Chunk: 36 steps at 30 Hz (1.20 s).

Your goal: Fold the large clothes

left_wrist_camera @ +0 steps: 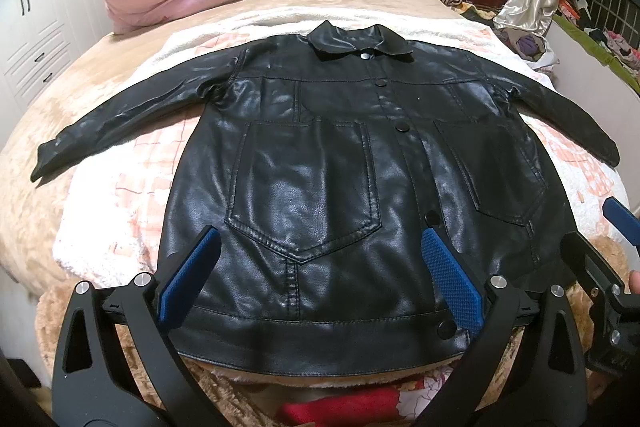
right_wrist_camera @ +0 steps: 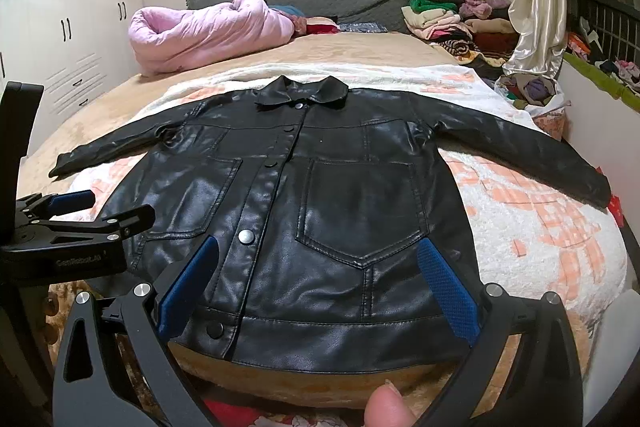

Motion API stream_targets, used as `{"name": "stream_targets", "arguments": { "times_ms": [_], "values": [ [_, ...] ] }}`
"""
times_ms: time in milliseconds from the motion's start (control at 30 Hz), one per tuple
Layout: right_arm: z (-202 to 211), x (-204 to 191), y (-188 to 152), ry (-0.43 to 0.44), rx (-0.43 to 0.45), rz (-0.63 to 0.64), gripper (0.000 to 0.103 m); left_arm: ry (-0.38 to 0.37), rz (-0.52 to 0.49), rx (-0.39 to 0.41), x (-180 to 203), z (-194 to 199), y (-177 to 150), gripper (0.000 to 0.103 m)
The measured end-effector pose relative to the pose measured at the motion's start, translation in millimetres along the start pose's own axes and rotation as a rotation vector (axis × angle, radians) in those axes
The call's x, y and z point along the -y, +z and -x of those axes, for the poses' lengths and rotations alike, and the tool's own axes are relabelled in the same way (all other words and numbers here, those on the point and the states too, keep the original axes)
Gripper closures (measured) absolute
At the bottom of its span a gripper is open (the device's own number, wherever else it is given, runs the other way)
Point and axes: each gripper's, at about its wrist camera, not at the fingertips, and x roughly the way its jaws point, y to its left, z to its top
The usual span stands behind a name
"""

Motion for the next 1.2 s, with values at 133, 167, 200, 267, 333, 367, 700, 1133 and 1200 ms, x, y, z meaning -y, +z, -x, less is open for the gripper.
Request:
{"name": "stream_targets", "arguments": {
  "times_ms": [133, 167, 200, 267, 333, 367, 700, 1133, 1200],
  "values": [
    [0.2, -0.6, -0.4, 0.0, 0.002, 0.0, 0.004, 0.004, -0.001, 0.002, 0.8, 0.4, 0.2, 0.009],
    [0.0, -0.5, -0.2, 0.0, 0.003, -0.002, 0.004, 0.004, 0.0, 0.004, 0.6, 1.2, 0.0, 0.009],
    [-0.3, -1.0, -0.2, 0.002, 0.004, -0.001, 0.004, 0.0, -0.001, 0.004, -1.1, 3.1, -0.5, 0.009],
    [0.2, -0.8, -0.3, 0.002, 0.005, -0.002, 0.004, 0.001, -0.001, 0.005, -1.2, 3.4, -0.4, 0.009],
    [0.2, -1.2, 0.1, 0.002, 0.005, -0.001, 0.004, 0.0, -0.001, 0.005, -1.3, 3.4, -0.4, 0.009],
    [0.3, -1.2, 0.2, 0.002, 0.005, 0.0, 0.004, 0.0, 0.0, 0.005, -1.4, 3.6, -0.2, 0.009],
    [2.3, 0.0, 0.4, -0.004, 0.007, -0.001, 0.004, 0.002, 0.004, 0.004, -3.0, 4.1, -0.5, 0.009],
    [2.2, 0.0, 1.0, -0.004, 0.006, -0.001, 0.004, 0.007, 0.006, 0.003, -5.1, 3.3, -1.6, 0.009],
    [2.0, 0.0, 1.3, -0.003, 0.007, -0.003, 0.004, 0.004, 0.008, 0.002, -5.7, 2.8, -1.9, 0.009]
  ]
}}
